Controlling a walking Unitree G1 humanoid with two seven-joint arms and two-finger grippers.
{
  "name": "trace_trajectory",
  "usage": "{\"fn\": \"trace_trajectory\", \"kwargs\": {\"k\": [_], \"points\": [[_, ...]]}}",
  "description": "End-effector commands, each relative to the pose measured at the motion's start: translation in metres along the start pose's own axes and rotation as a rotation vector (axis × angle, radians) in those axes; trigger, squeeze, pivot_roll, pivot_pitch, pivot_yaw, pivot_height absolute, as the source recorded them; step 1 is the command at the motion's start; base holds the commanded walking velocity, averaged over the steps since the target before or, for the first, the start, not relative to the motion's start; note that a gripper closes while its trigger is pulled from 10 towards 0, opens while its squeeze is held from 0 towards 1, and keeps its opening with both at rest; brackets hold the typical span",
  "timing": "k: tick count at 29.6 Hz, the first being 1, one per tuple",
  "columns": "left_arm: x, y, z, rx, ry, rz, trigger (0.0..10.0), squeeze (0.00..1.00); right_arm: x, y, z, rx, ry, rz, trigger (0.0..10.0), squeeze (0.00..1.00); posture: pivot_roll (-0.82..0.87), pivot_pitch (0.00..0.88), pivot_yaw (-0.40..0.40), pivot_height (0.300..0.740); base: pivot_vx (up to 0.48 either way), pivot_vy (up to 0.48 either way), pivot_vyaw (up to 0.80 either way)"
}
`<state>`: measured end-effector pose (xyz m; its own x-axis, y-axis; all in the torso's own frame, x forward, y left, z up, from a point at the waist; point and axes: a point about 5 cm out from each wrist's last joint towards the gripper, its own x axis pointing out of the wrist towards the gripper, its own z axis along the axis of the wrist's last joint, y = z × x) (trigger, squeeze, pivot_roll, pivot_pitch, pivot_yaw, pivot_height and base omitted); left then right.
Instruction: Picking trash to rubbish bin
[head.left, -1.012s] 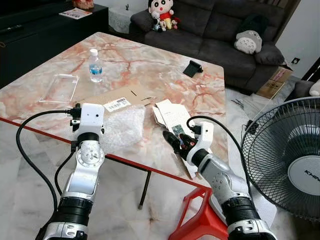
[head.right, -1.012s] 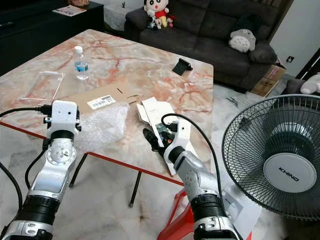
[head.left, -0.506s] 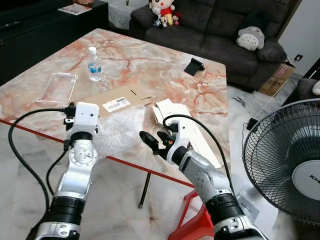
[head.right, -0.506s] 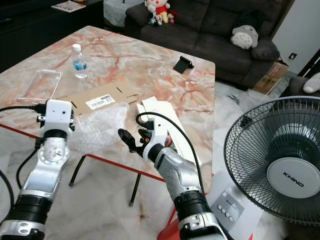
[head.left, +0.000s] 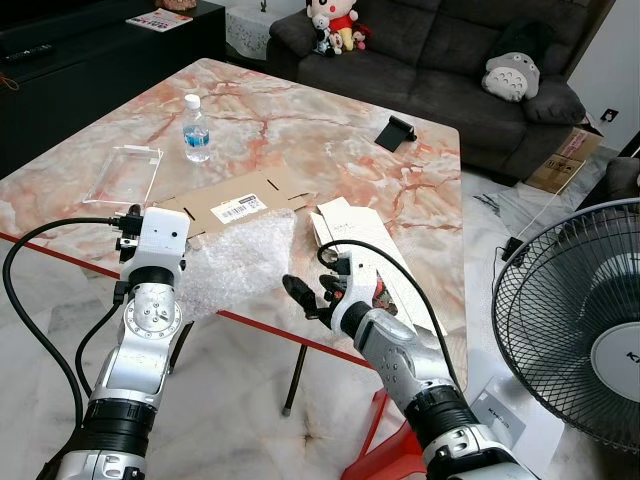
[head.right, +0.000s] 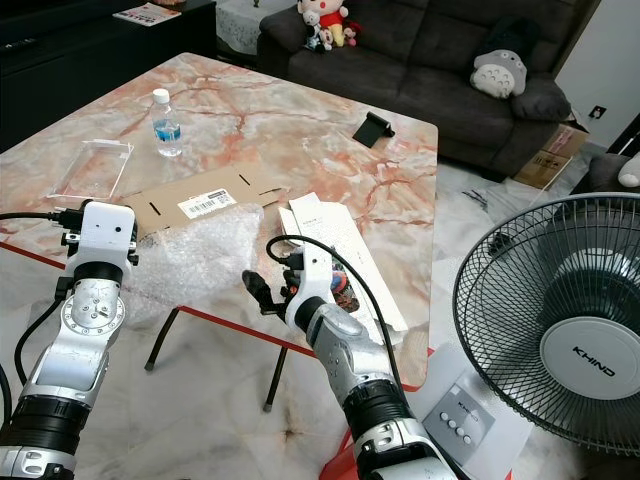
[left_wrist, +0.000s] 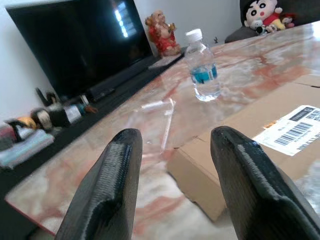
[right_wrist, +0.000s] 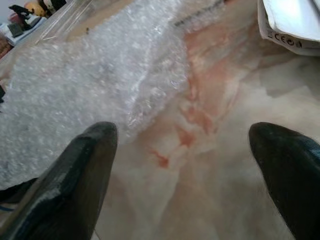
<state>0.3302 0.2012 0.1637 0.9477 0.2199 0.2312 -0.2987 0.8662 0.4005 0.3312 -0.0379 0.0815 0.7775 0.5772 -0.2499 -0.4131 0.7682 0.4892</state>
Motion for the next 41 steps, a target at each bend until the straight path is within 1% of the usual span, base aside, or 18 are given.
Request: {"fn": "trace_trajectory", "kwargs": {"k": [1, 4, 6, 7, 8, 11, 12, 16, 20, 22, 24, 26, 30, 33, 34, 39, 40, 41], "points": [[0.000, -0.017, 0.006, -0.056, -0.011, -0.042, 10.0, 0.00, 0.024, 0.050, 0.029, 0.018, -0.096, 0.102, 10.0, 0.00, 0.05, 0.032, -0.164, 0.740, 0.000, 0.000, 0.00], [-0.001, -0.029, 0.010, -0.085, -0.016, -0.070, 10.0, 0.00, 0.024, 0.041, 0.038, 0.017, -0.121, 0.057, 10.0, 0.00, 0.04, 0.033, -0.163, 0.740, 0.000, 0.000, 0.00], [-0.001, -0.030, 0.010, -0.085, -0.018, -0.072, 10.0, 0.00, 0.025, 0.040, 0.039, 0.016, -0.124, 0.054, 10.0, 0.00, 0.04, 0.033, -0.163, 0.740, 0.000, 0.000, 0.00], [-0.003, -0.042, 0.021, -0.130, -0.046, -0.103, 10.0, 0.00, 0.021, 0.030, 0.062, -0.006, -0.210, 0.017, 10.0, 0.00, 0.03, 0.042, -0.166, 0.740, 0.000, 0.000, 0.00], [-0.003, -0.042, 0.021, -0.130, -0.046, -0.103, 10.0, 0.00, 0.021, 0.030, 0.062, -0.006, -0.210, 0.017, 10.0, 0.00, 0.03, 0.042, -0.166, 0.740, 0.000, 0.000, 0.00], [-0.003, -0.048, 0.027, -0.156, -0.064, -0.120, 10.0, 0.00, 0.017, 0.023, 0.078, -0.038, -0.265, -0.005, 10.0, 0.00, 0.02, 0.042, -0.165, 0.740, 0.000, 0.000, 0.00], [-0.004, -0.047, 0.026, -0.162, -0.062, -0.114, 10.0, 0.00, 0.013, 0.016, 0.080, -0.056, -0.275, -0.010, 10.0, 0.00, 0.02, 0.039, -0.161, 0.740, 0.000, 0.000, 0.00], [-0.005, -0.044, 0.024, -0.166, -0.058, -0.099, 10.0, 0.00, 0.008, 0.007, 0.069, -0.056, -0.257, -0.014, 10.0, 0.00, 0.03, 0.017, -0.159, 0.740, 0.000, 0.000, 0.00], [-0.006, -0.041, 0.022, -0.161, -0.051, -0.091, 10.0, 0.00, 0.007, 0.005, 0.064, -0.047, -0.241, -0.019, 10.0, 0.00, 0.04, 0.001, -0.158, 0.740, 0.000, 0.000, 0.00], [-0.005, -0.036, 0.017, -0.145, -0.039, -0.075, 10.0, 0.00, 0.008, 0.003, 0.050, -0.020, -0.194, -0.015, 10.0, 0.00, 0.04, 0.000, -0.155, 0.740, 0.000, 0.000, 0.00], [-0.005, -0.035, 0.016, -0.142, -0.038, -0.072, 10.0, 0.00, 0.009, 0.004, 0.049, -0.017, -0.189, -0.012, 10.0, 0.00, 0.04, 0.000, -0.155, 0.740, 0.000, 0.000, 0.00], [-0.004, -0.032, 0.014, -0.124, -0.031, -0.063, 10.0, 0.00, 0.011, 0.008, 0.035, 0.014, -0.132, 0.016, 10.0, 0.00, 0.05, 0.000, -0.154, 0.740, 0.000, 0.000, 0.00], [-0.004, -0.029, 0.010, -0.094, -0.013, -0.055, 10.0, 0.00, 0.013, 0.013, 0.022, 0.040, -0.078, 0.046, 10.0, 0.00, 0.05, 0.000, -0.148, 0.740, 0.000, 0.000, 0.00], [-0.004, -0.023, 0.002, -0.054, 0.026, -0.048, 10.0, 0.00, 0.015, 0.018, 0.013, 0.051, -0.047, 0.069, 10.0, 0.00, 0.05, 0.000, -0.142, 0.740, 0.000, 0.000, 0.00], [-0.003, -0.017, -0.005, -0.037, 0.052, -0.042, 10.0, 0.00, 0.016, 0.023, 0.008, 0.047, -0.035, 0.080, 10.0, 0.00, 0.06, 0.000, -0.137, 0.740, 0.000, 0.000, 0.00], [-0.003, -0.017, -0.006, -0.077, 0.042, -0.050, 10.0, 0.00, 0.017, 0.022, 0.015, 0.034, -0.066, 0.066, 10.0, 0.00, 0.06, 0.000, -0.135, 0.740, 0.000, 0.000, 0.00], [-0.004, -0.020, -0.002, -0.130, 0.022, -0.056, 10.0, 0.00, 0.016, 0.019, 0.025, 0.004, -0.113, 0.053, 10.0, 0.00, 0.05, 0.000, -0.134, 0.740, 0.000, 0.000, 0.00], [-0.004, -0.020, -0.002, -0.130, 0.022, -0.056, 10.0, 0.00, 0.016, 0.019, 0.025, 0.004, -0.113, 0.053, 10.0, 0.00, 0.05, 0.000, -0.134, 0.740, 0.000, 0.000, 0.00]]}}
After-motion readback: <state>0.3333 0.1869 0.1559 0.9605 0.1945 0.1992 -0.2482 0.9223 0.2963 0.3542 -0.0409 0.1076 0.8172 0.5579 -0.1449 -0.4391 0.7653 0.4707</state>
